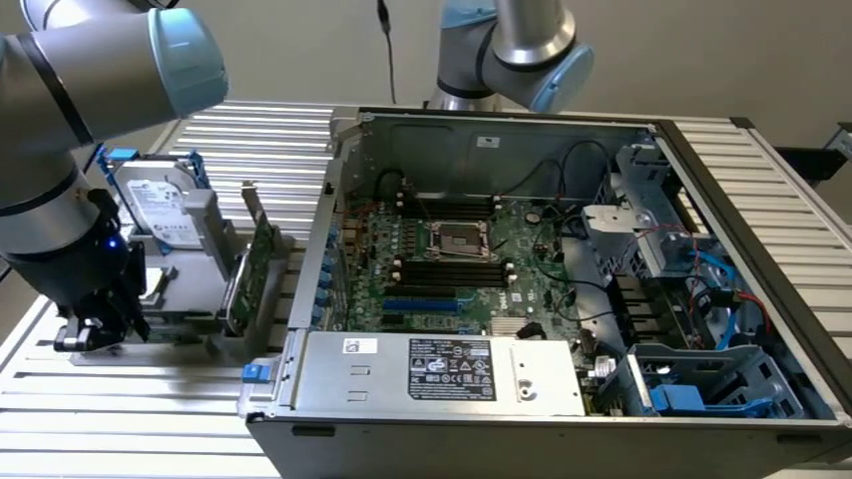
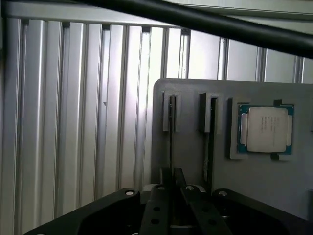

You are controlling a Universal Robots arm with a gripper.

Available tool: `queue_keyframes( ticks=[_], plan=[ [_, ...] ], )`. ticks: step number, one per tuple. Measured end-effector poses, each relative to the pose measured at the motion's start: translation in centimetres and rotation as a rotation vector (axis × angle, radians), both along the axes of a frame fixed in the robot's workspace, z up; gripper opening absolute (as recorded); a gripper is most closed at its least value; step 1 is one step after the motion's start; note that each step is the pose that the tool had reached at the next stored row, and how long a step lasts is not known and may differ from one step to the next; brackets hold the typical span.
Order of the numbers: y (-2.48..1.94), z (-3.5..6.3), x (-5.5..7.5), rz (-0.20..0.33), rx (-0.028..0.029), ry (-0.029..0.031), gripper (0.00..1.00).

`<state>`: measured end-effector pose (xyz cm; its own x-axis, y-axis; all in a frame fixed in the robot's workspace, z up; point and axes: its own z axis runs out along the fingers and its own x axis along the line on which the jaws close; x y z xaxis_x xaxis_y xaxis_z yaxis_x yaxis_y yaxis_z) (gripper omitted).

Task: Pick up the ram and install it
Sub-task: 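Pick up the ram and move it above insertion slot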

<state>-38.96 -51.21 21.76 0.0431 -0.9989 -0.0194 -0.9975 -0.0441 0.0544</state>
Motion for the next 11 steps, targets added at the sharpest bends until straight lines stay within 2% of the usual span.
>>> queue_keyframes(
  ticks=[11],
  plan=[
    [0.0,5.0,0.3,0.0,-0.0002,0.0007,0.14]
  ],
)
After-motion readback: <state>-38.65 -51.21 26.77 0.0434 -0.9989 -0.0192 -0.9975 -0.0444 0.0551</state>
